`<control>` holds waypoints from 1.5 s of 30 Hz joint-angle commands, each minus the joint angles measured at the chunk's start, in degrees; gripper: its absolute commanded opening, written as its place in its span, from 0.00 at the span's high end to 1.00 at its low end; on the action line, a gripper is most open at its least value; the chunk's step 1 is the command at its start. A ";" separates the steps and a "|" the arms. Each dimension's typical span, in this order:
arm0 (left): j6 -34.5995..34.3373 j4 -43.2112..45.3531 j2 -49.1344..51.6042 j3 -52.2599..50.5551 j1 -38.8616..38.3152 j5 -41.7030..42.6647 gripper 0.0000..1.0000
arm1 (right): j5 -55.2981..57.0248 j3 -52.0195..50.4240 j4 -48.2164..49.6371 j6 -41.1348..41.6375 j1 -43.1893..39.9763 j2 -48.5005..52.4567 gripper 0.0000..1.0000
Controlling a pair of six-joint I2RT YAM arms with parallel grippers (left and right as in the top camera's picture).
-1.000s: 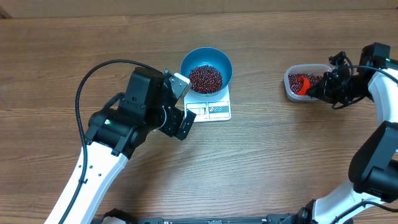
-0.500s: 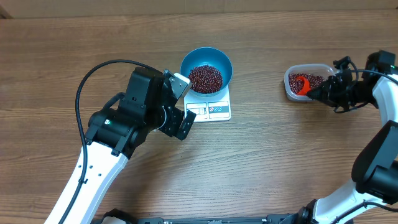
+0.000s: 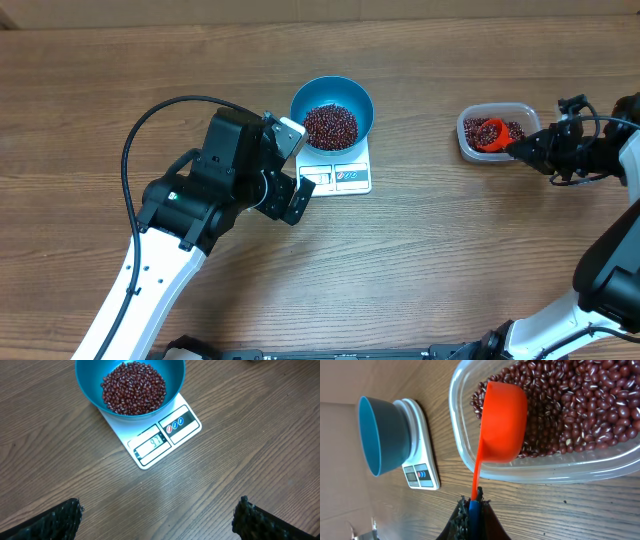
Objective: Scoop item into bowl and weigh 150g on scale
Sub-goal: 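Drag the scoop through the beans and lift it filled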
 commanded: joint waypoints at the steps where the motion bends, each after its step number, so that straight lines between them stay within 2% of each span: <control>1: 1.07 -0.11 -0.11 -0.33 0.26 0.87 0.00 | -4.31 -0.35 -0.13 -1.88 -1.01 0.07 0.96; 13: 1.07 -0.13 -0.11 -0.33 0.26 0.87 0.00 | -6.14 -0.35 -1.38 -2.56 -2.38 0.07 0.96; 20: 1.07 -0.11 -0.11 -0.31 0.26 0.87 0.00 | -12.92 -0.35 -1.62 -3.91 -2.38 0.07 0.96; 28: 1.07 -0.11 -0.11 -0.31 0.26 0.87 0.00 | -14.88 -0.35 -1.84 -3.91 -2.38 0.07 0.97; 34: 1.07 -0.13 -0.11 -0.31 0.26 0.87 0.00 | -22.82 -0.35 -2.86 -6.29 -1.86 0.07 0.96; 40: 1.07 -0.11 -0.11 -0.31 0.26 0.87 0.00 | -27.45 -0.33 -2.91 -6.29 0.79 0.04 0.97; 45: 1.07 -0.11 -0.11 -0.33 0.26 0.87 0.00 | -27.74 -0.24 -2.47 -6.47 6.82 0.04 0.96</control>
